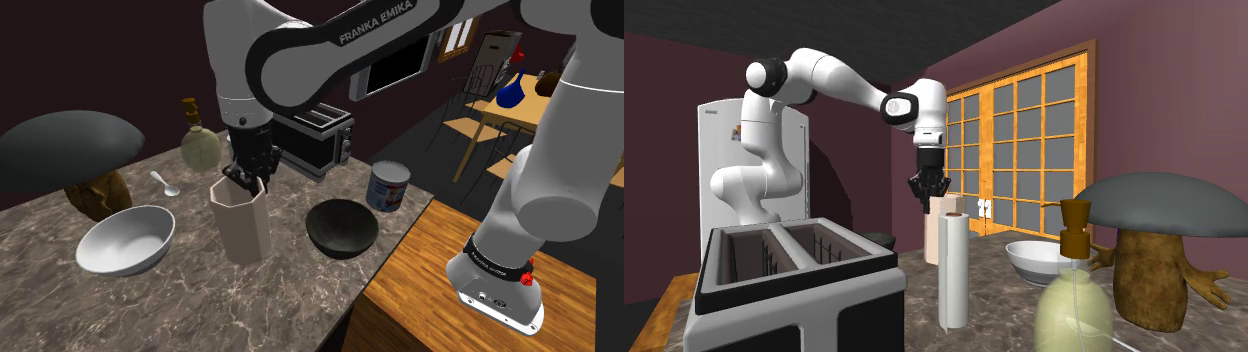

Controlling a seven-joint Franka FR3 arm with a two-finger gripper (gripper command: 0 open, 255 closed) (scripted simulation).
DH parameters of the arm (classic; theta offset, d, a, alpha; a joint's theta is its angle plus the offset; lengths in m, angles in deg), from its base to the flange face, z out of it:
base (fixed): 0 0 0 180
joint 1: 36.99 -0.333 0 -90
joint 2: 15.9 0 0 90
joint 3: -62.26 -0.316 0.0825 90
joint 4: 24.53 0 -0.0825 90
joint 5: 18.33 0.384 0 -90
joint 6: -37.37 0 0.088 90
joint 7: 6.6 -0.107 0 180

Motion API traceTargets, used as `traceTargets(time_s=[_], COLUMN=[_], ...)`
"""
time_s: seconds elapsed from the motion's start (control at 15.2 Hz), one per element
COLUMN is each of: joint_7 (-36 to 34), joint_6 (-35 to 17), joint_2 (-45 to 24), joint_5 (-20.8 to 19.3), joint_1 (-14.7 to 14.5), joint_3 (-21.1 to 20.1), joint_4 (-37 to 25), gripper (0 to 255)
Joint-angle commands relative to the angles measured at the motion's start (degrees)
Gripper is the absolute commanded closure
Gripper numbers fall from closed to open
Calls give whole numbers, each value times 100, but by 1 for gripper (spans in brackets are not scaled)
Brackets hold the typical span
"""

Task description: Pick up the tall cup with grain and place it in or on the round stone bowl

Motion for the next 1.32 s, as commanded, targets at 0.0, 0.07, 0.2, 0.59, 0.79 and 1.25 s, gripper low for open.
traceTargets(time_s=[0.0, 0.07, 0.2, 0.59, 0.79, 1.25], joint_7=[34, 43, 60, 98, 110, 118], joint_6=[151, 224, 370, 814, 1039, 1573], joint_2=[66, 89, 133, 233, 265, 289], joint_5=[38, 52, 77, 133, 151, 166], joint_1=[12, 14, 19, 28, 30, 28], joint_3=[1, 0, -1, -2, -3, -6], joint_4=[-98, -150, -259, -616, -813, -1326], gripper=[255, 255, 255, 255, 255, 255])
